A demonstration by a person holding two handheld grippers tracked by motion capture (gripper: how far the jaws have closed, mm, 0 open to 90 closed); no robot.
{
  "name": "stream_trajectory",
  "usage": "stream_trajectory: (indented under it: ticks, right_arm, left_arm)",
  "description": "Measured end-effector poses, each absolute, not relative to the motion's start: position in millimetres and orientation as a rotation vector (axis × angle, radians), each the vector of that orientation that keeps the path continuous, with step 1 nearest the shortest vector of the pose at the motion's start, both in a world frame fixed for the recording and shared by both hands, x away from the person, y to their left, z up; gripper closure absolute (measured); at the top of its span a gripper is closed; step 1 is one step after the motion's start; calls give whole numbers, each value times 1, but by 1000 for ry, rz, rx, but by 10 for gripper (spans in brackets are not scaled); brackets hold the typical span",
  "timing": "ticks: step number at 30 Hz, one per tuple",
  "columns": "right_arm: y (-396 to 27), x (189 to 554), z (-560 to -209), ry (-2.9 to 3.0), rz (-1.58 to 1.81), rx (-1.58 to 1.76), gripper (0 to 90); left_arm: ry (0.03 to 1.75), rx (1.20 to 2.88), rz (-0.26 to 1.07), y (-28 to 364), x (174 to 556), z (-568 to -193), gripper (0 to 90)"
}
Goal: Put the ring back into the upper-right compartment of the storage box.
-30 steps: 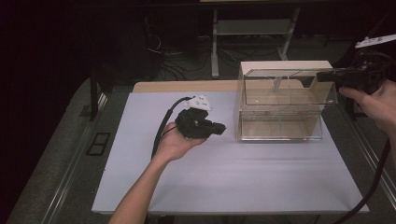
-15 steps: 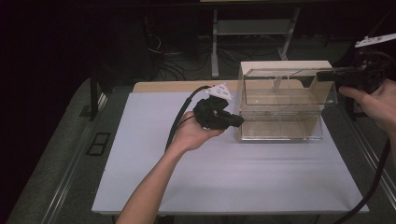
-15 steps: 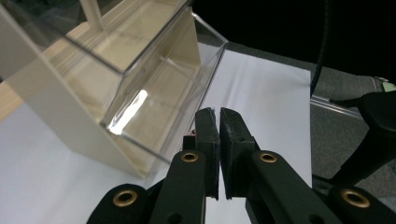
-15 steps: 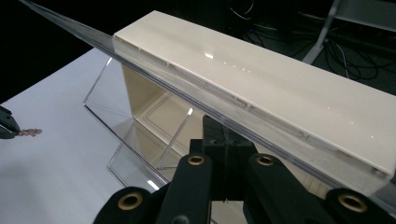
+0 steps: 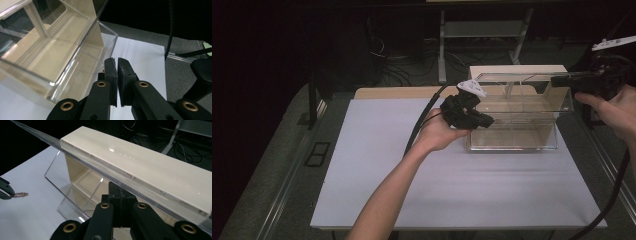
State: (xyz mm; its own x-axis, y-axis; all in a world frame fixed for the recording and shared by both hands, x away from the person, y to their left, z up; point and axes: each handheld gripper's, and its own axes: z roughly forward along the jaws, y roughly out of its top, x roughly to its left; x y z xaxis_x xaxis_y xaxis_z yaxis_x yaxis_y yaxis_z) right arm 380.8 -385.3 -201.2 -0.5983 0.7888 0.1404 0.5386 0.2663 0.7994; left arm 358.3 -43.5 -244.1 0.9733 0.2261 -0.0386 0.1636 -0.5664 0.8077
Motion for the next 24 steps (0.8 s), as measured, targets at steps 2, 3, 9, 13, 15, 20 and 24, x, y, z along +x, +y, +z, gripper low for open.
stream_trajectory:
  ticks: [2, 3, 9, 13, 15, 20, 24]
  right_arm:
    - [-385, 381, -201, 2255, 1245, 1222, 896]
    - [-385, 381, -201, 2255, 1245, 1223, 896]
    - [-385, 381, -201, 2251, 1246, 1226, 896]
    - [-385, 381, -201, 2252, 1246, 1226, 896]
    - [-385, 381, -201, 2251, 1246, 1226, 896]
    - [-385, 382, -201, 2248, 1247, 1226, 896]
    - [-384, 383, -201, 2246, 1248, 1230, 896]
  left_arm:
    - [265, 2184, 87, -49, 361, -244, 863]
    - [265, 2186, 88, -51, 362, -243, 863]
    - [282, 2163, 95, -65, 367, -242, 863]
    - [306, 2153, 95, -74, 369, -243, 863]
    - [308, 2156, 103, -78, 371, -244, 863]
    - [308, 2154, 110, -90, 373, -245, 863]
    - [310, 2151, 117, -99, 376, -247, 863]
